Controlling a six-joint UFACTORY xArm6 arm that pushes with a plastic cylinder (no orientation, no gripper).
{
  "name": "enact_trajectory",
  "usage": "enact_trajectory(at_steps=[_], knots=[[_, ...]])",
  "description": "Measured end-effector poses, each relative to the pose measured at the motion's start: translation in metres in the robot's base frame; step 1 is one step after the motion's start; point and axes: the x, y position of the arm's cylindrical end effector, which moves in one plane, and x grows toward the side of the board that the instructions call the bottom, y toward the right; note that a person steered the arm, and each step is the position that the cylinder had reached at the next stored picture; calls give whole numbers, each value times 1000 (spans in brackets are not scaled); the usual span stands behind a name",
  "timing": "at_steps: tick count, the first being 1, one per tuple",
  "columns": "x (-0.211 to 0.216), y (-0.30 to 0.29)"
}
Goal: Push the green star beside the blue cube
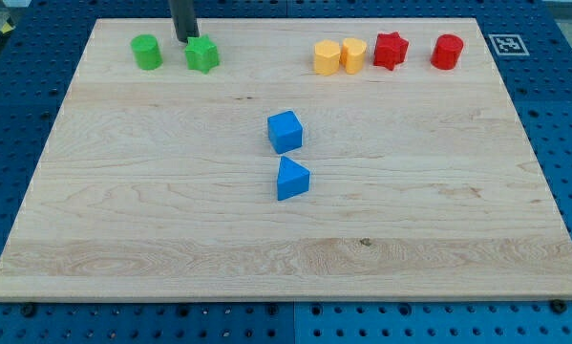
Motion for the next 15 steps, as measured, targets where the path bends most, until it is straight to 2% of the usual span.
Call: enact_trajectory(at_steps=[3, 6, 7, 8, 9, 10, 13, 15], knots=[[12, 35], [95, 16], [92, 15], [68, 15], [70, 15], [82, 18], [84, 54], [127, 54]])
